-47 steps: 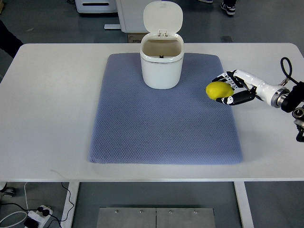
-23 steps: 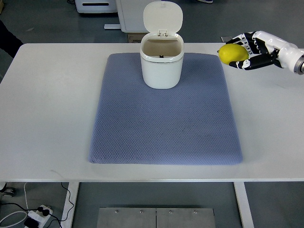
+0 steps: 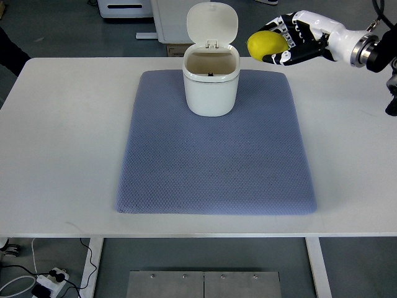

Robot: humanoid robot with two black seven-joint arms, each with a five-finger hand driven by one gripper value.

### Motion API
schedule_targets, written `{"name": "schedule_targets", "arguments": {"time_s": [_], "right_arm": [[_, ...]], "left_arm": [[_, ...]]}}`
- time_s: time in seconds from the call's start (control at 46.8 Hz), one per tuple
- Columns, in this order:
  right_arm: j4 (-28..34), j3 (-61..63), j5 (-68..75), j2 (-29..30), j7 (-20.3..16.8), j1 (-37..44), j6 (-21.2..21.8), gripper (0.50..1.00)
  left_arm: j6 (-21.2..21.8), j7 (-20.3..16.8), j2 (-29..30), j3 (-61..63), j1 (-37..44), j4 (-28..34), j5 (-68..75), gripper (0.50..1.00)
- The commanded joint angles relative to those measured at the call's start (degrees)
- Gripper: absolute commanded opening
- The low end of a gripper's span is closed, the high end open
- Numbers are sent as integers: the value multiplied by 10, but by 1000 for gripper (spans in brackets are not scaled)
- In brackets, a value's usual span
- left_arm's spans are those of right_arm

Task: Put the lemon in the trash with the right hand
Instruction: 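Lift the lemon with the right hand and carry it over the bin, then lower the lemon into the white bin and open the right hand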

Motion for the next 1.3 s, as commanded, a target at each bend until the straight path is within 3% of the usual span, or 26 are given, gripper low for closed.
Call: {"name": "schedule_targets", "arguments": {"time_s": [0.0,0.47,0.684,1.283], "right_arm": [[-8,-17,12,21,-2,15,0,590],[-123,-70,94,170,-26,46,-6,594],[-174,-70,139,222,-70,42,-11,594],[-214,-67,169,261,-107,14,-57,590]], "left_arm": [[0,0,0,0,0,0,0,1000],[0,0,0,0,0,0,0,1000],[0,0,0,0,0,0,0,1000],[0,0,0,0,0,0,0,1000]]}}
